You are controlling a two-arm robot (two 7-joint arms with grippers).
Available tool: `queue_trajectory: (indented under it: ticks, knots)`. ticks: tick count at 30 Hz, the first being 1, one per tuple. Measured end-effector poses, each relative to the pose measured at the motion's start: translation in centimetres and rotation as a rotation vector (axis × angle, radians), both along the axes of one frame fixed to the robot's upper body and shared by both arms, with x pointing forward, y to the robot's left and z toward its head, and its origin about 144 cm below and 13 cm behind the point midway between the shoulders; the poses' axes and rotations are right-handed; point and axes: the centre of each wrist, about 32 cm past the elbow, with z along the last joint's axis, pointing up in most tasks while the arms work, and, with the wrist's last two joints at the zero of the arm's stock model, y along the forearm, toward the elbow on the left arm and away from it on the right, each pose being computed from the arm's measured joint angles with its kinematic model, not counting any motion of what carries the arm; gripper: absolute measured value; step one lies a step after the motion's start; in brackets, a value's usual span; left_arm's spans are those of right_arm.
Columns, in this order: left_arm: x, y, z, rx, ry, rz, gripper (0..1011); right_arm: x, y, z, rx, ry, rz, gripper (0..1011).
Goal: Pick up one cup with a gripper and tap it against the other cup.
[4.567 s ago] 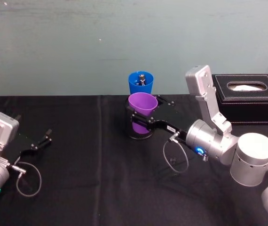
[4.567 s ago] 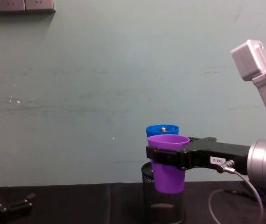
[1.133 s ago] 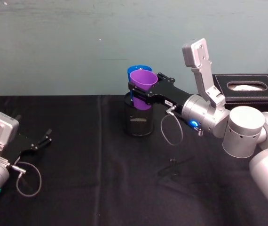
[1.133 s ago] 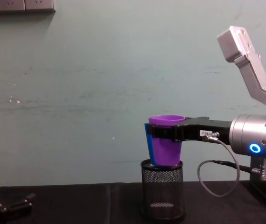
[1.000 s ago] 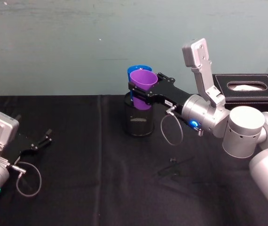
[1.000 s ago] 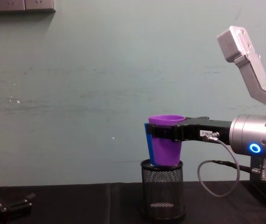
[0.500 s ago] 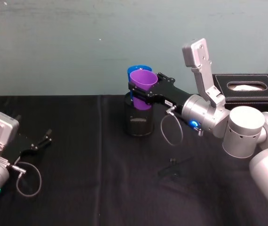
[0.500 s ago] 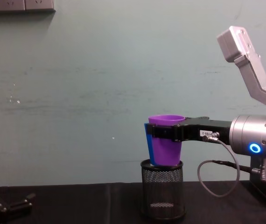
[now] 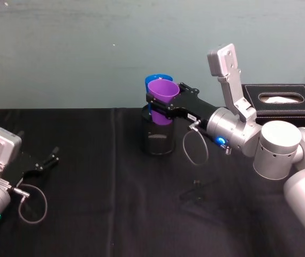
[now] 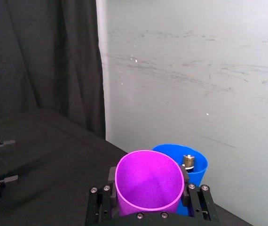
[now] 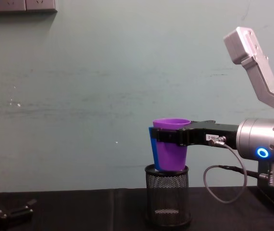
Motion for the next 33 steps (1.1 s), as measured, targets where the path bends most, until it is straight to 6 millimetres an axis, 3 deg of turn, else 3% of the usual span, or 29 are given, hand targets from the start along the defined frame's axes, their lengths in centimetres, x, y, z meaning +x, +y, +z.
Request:
queue_trajectory:
  ticks: [33]
  knots:
    - [0.0,0.0,0.0,0.0,0.0,0.0,1000,0.0,0.0,0.0,0.0,0.0,0.0,734]
